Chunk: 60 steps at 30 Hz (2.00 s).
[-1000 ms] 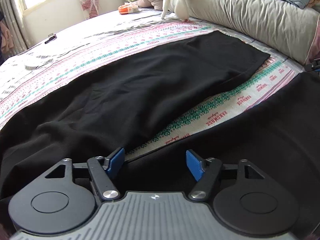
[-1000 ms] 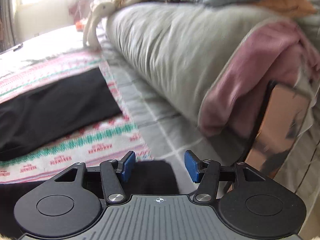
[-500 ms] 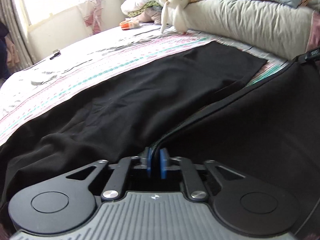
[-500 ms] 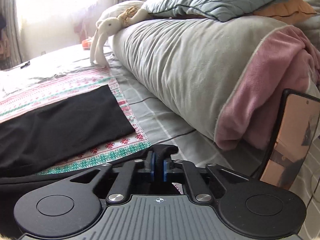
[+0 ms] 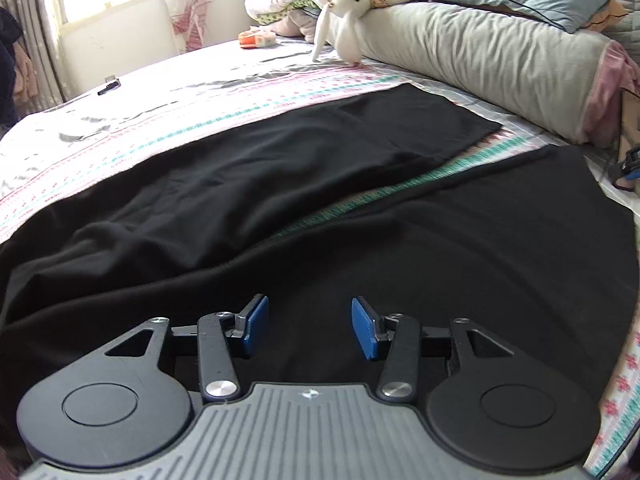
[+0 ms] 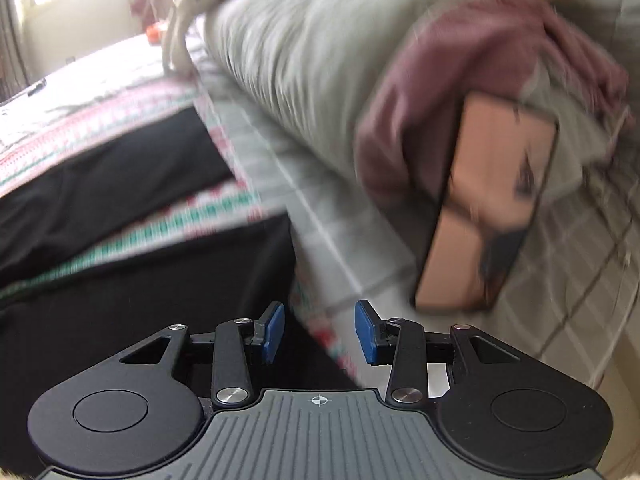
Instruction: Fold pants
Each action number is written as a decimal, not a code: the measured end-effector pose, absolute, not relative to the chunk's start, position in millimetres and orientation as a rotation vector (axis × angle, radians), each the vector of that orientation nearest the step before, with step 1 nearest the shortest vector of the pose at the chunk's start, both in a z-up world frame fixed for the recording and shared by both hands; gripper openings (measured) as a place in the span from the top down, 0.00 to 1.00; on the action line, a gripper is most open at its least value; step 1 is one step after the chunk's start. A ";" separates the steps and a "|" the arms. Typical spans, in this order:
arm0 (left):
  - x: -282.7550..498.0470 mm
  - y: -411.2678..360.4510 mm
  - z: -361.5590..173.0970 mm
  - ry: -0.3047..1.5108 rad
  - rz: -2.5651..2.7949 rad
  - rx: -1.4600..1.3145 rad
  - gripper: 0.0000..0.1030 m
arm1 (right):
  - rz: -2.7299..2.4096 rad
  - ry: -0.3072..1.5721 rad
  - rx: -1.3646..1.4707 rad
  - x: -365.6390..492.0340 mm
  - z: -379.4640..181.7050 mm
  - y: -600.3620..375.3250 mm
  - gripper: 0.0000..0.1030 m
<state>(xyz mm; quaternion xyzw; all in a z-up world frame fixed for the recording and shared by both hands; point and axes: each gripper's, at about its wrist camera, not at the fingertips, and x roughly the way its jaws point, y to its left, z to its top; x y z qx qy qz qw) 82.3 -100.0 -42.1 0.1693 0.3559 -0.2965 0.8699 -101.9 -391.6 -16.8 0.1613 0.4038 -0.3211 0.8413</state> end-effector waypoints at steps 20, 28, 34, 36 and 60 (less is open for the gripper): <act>18.8 -50.3 -39.7 0.802 -0.637 0.314 0.23 | -0.888 1.016 0.056 -124.0 -30.8 -350.5 0.74; 13.4 4.4 -35.6 0.786 -0.496 0.278 0.13 | -0.599 0.897 -0.009 -92.7 -7.3 -283.0 0.37; 19.2 57.3 -33.9 0.791 -0.356 0.235 0.05 | -0.362 0.886 -0.033 -58.1 -6.0 -219.8 0.28; 21.1 75.9 -34.1 0.799 -0.316 0.229 0.05 | -0.287 0.892 -0.037 -48.4 -7.4 -200.3 0.28; 15.7 284.7 -16.4 0.806 0.337 -0.108 0.07 | 0.418 0.912 -0.157 -33.4 -15.4 12.7 0.24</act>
